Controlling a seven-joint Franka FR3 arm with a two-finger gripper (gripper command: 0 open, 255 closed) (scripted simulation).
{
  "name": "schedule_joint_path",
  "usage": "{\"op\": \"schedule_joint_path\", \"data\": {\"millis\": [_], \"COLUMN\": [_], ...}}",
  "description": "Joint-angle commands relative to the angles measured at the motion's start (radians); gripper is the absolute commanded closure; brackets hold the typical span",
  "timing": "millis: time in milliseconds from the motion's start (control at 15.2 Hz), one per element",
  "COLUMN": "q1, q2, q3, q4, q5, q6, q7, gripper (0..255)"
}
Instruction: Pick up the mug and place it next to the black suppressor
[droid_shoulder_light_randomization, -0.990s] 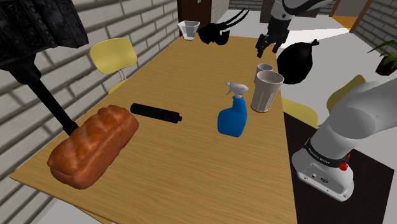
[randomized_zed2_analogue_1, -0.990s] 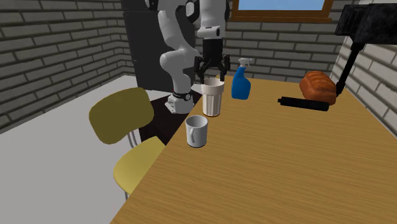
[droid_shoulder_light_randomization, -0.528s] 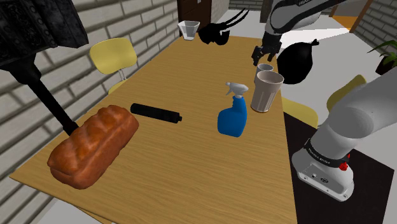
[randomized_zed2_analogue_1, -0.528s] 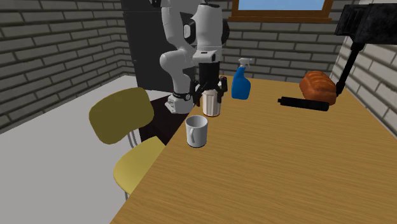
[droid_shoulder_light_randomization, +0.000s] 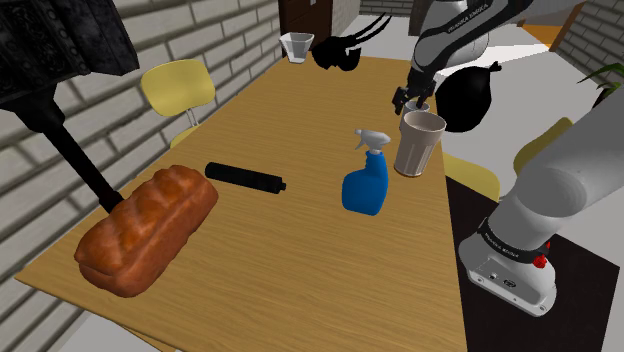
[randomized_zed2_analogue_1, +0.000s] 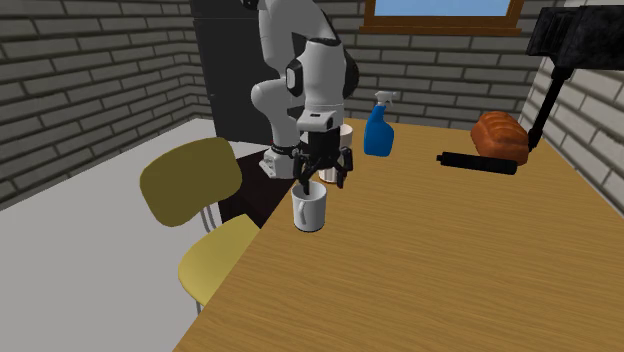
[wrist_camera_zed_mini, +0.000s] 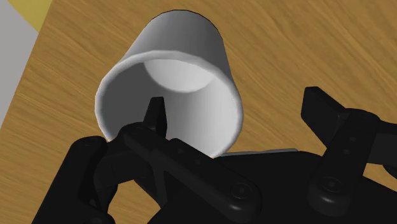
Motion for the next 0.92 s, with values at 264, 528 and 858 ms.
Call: {"op": "schedule_joint_path", "data": {"millis": [264, 528, 858], "q1": [0.002, 0.002, 0.002], "q2": [0.044, 0.045, 0.044], "q3": [-0.007, -0.007, -0.007], "q4": [-0.009, -0.009, -0.009], "q5": [0.011, 0.011, 0.011], "q6": [0.054, 0.054, 0.054], "q7": [-0.008, -0.008, -0.008], "gripper": [0, 0, 255]}}
